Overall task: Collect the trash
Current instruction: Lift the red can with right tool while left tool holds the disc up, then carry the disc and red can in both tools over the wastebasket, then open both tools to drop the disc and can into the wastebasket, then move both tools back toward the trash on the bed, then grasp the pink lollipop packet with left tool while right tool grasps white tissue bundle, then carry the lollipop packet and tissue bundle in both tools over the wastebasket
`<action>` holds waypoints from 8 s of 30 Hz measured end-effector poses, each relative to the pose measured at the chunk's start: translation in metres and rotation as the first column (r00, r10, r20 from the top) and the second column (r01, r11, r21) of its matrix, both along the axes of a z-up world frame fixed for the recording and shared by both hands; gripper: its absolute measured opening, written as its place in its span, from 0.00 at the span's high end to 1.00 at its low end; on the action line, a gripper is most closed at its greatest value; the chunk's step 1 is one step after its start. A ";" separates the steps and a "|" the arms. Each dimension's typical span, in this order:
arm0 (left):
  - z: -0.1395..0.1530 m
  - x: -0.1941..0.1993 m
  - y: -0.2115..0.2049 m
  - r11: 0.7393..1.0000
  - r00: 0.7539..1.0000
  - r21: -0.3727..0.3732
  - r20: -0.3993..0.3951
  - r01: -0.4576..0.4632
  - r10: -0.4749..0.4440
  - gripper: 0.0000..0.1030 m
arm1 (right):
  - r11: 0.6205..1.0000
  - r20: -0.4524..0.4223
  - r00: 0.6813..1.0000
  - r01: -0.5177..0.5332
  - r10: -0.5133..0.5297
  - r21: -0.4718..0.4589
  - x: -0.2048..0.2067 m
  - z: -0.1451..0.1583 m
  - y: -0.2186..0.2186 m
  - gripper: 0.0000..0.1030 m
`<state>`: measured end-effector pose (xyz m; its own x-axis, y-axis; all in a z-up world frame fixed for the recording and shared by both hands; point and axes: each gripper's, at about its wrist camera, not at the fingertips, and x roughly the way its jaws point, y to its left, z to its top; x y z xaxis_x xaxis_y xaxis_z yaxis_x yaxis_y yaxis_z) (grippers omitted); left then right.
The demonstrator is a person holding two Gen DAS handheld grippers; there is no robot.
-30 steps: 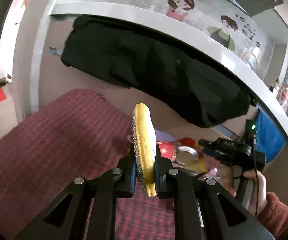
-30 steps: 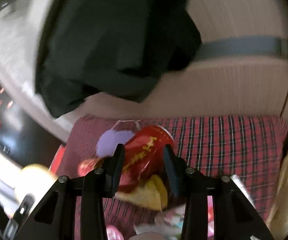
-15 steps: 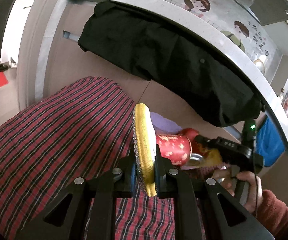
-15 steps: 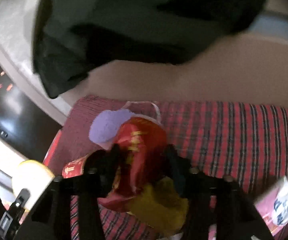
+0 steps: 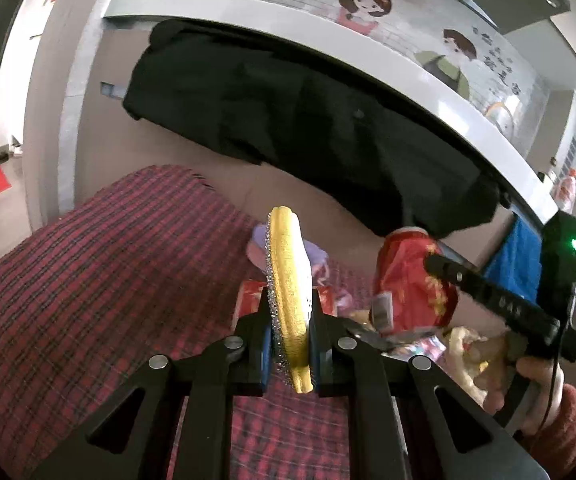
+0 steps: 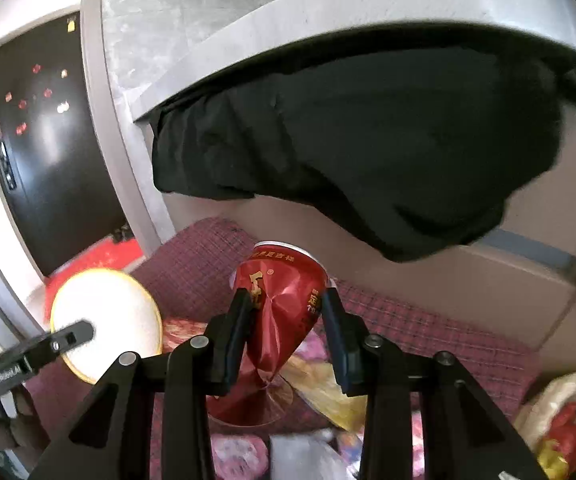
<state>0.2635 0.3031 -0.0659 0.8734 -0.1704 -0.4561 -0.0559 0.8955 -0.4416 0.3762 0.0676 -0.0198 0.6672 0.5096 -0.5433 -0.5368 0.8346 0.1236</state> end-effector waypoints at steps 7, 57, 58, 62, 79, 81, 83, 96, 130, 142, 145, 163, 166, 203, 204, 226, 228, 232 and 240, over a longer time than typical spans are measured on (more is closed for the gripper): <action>-0.001 -0.010 -0.008 1.000 1.000 0.023 -0.012 -0.004 0.004 0.86 | 0.978 0.068 0.996 -0.036 0.051 -0.207 -0.047 -0.027 -0.003 0.68; 0.075 -0.039 -0.081 0.985 0.988 0.174 0.149 0.013 -0.040 0.86 | 0.998 0.060 0.997 -0.060 0.058 0.029 -0.071 0.039 -0.041 0.63; 0.081 -0.038 -0.093 0.982 0.985 0.190 0.162 0.022 -0.053 0.86 | 0.998 0.082 0.996 -0.048 0.045 0.033 -0.074 0.046 -0.049 0.63; 0.101 -0.034 -0.141 0.970 0.974 0.238 0.205 0.051 -0.101 0.86 | 0.999 0.157 0.988 0.005 -0.011 0.042 -0.089 0.066 -0.089 0.63; 0.112 -0.007 -0.320 0.933 0.940 0.344 0.271 0.104 -0.205 0.86 | 0.957 0.261 0.922 0.287 -0.287 0.039 -0.108 0.080 -0.264 0.63; 0.107 -0.003 -0.336 0.930 0.944 0.350 0.255 0.112 -0.209 0.86 | 0.948 0.269 0.912 0.316 -0.311 0.026 -0.110 0.076 -0.277 0.63; 0.102 -0.001 -0.349 0.928 0.947 0.352 0.239 0.120 -0.213 0.86 | 0.941 0.267 0.905 0.337 -0.331 0.022 -0.110 0.071 -0.289 0.63; 0.055 0.023 -0.387 0.919 0.956 0.329 0.118 0.217 -0.268 0.86 | 0.920 0.178 0.903 0.392 -0.391 0.031 -0.095 0.024 -0.333 0.63; -0.023 0.096 -0.394 0.902 0.906 0.087 -0.064 0.423 -0.419 0.55 | 0.934 -0.029 0.934 0.357 -0.357 0.009 -0.043 -0.060 -0.353 0.53; 0.015 0.065 -0.324 0.951 0.956 0.102 0.015 0.291 -0.293 0.55 | 0.922 -0.005 0.922 0.388 -0.388 0.024 -0.058 -0.045 -0.355 0.52; 0.028 0.044 -0.288 0.967 0.972 0.115 0.039 0.226 -0.231 0.55 | 0.925 0.023 0.925 0.378 -0.379 0.028 -0.070 -0.031 -0.348 0.52; 0.009 -0.066 -0.095 0.994 0.999 0.112 -0.043 -0.018 0.023 0.55 | 0.997 0.016 0.997 0.074 -0.075 0.031 -0.104 -0.017 -0.194 0.58; -0.015 -0.078 -0.078 0.999 0.993 0.027 -0.112 -0.044 0.047 0.55 | 1.000 -0.006 1.000 0.020 -0.020 0.013 -0.107 -0.024 -0.162 0.58; -0.042 -0.063 -0.081 0.993 0.985 0.078 -0.139 -0.087 0.098 0.56 | 0.999 -0.148 0.988 -0.038 0.043 0.036 -0.122 -0.062 -0.099 0.56; -0.036 -0.067 -0.077 0.991 0.986 0.086 -0.123 -0.098 0.109 0.56 | 0.998 -0.146 0.988 -0.049 0.054 0.035 -0.122 -0.061 -0.093 0.56; -0.033 -0.088 -0.047 0.992 0.987 0.045 -0.099 -0.119 0.123 0.55 | 0.989 -0.208 0.977 -0.067 0.038 -0.135 -0.093 -0.093 -0.015 0.55; -0.032 -0.088 -0.049 0.992 0.988 0.050 -0.100 -0.116 0.121 0.55 | 0.988 -0.204 0.977 -0.083 0.055 -0.129 -0.096 -0.091 -0.017 0.57; -0.029 -0.088 -0.053 0.992 0.989 0.063 -0.097 -0.109 0.115 0.55 | 0.992 -0.170 0.982 -0.098 0.083 -0.081 -0.105 -0.078 -0.028 0.62; -0.022 -0.087 -0.065 0.992 0.991 0.094 -0.095 -0.085 0.094 0.55 | 0.993 -0.076 0.993 -0.093 0.088 -0.067 -0.119 -0.051 -0.045 0.63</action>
